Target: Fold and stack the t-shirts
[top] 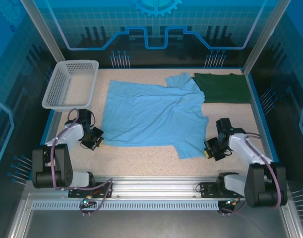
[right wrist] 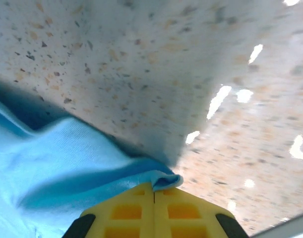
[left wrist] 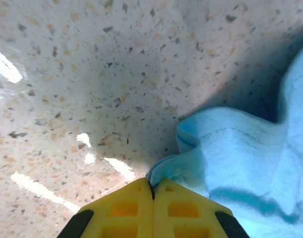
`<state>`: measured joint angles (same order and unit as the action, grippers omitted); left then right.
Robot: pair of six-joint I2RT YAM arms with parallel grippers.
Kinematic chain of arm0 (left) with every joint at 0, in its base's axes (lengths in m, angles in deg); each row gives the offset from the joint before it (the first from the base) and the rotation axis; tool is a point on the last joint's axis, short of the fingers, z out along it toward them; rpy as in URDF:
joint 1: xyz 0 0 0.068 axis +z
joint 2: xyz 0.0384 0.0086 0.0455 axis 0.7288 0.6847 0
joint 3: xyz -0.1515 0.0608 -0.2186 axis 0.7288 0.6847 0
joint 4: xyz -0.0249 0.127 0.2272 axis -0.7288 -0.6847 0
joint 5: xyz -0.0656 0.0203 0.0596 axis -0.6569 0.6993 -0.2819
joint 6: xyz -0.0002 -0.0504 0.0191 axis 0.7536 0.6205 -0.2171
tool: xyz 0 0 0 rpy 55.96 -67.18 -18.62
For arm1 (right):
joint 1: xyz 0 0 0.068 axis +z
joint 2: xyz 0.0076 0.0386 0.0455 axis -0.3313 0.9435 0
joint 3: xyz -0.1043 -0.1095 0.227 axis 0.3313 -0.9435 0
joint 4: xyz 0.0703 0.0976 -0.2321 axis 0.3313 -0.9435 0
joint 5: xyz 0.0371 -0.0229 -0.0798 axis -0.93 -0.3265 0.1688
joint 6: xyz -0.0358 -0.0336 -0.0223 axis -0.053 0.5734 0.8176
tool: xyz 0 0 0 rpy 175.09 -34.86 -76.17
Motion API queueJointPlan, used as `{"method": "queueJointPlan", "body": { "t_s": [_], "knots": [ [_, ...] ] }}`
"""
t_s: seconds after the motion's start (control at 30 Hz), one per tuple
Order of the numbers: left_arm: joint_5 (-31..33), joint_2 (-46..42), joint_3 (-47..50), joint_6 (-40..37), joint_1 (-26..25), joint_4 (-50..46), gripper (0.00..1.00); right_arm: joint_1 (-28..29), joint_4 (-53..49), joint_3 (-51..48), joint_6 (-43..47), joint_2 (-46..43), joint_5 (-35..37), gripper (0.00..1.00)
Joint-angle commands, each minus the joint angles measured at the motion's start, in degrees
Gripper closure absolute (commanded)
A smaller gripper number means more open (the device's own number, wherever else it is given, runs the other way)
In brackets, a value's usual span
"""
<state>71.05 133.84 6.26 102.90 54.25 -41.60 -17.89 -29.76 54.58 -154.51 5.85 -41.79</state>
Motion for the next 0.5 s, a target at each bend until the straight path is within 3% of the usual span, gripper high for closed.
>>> {"method": "queueJointPlan", "body": {
  "t_s": [0.0, 0.17, 0.47],
  "knots": [
    [2.1, -4.0, -0.6, -1.7, 0.7, -5.6, 1.00, 1.9, -12.4, 0.6, -0.5, -7.0, 8.0, 1.00],
    [0.0, -6.5, 2.4, -0.1, 0.7, -5.7, 1.00, 5.6, -18.2, -0.4, -3.6, -12.9, 10.4, 1.00],
    [-0.2, -7.7, 0.5, -2.3, 0.7, -9.8, 1.00, 14.2, -21.6, 6.8, -6.0, -10.5, 15.8, 1.00]
  ]
}}
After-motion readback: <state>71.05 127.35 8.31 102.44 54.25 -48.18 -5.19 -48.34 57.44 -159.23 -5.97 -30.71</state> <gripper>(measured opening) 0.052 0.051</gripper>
